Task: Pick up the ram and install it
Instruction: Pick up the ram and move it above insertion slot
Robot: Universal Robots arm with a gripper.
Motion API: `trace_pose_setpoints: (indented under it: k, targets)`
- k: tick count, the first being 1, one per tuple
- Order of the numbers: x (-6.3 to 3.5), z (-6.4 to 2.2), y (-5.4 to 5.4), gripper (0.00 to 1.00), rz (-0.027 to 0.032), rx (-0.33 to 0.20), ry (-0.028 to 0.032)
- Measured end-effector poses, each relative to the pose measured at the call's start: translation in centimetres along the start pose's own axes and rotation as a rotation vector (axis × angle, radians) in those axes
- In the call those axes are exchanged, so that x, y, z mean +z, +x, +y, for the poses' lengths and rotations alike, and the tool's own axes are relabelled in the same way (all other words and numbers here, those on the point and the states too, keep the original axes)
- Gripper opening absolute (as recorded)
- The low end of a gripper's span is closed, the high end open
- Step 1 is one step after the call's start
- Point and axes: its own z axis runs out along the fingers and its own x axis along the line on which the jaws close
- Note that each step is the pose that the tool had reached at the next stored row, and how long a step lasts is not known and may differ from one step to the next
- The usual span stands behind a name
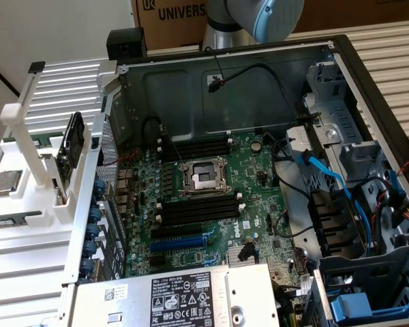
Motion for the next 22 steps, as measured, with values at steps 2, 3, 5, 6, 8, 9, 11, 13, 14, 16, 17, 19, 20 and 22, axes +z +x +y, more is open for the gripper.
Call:
trace_pose_setpoints:
  k: [2,3,5,6,8,9,11,13,14,16,17,19,20,22]
  targets:
    - [0.47,-0.01,0.5,0.1,0.0,-0.004,0.0013]
    - [0.99,-0.02,0.9,0.1,0.0002,-0.007,0.0015]
    - [1.34,-0.03,1.1,0.1,0.0003,-0.009,0.0016]
    - [1.72,-0.04,1.3,0.1,0.0003,-0.01,0.0017]
    - [2.08,-0.04,1.4,0.1,0.0003,-0.011,0.0018]
    - [2.26,-0.05,1.5,0.1,0.0003,-0.012,0.0019]
    - [3.16,-0.12,1.9,0.1,0.0004,-0.014,0.0017]
    - [3.51,-0.18,2.0,0.1,0.0003,-0.015,0.0018]
    - [3.72,-0.23,2.1,0.1,0.0004,-0.016,0.0018]
    - [4.07,-0.33,2.1,0.1,0.0004,-0.017,0.0017]
    - [4.25,-0.38,2.2,0.1,0.0004,-0.017,0.0017]
    - [4.61,-0.49,2.2,0.1,0.0004,-0.019,0.0017]
    - [4.8,-0.55,2.3,0.1,0.0004,-0.019,0.0017]
    - [5.16,-0.66,2.3,0.1,0.0005,-0.021,0.0015]
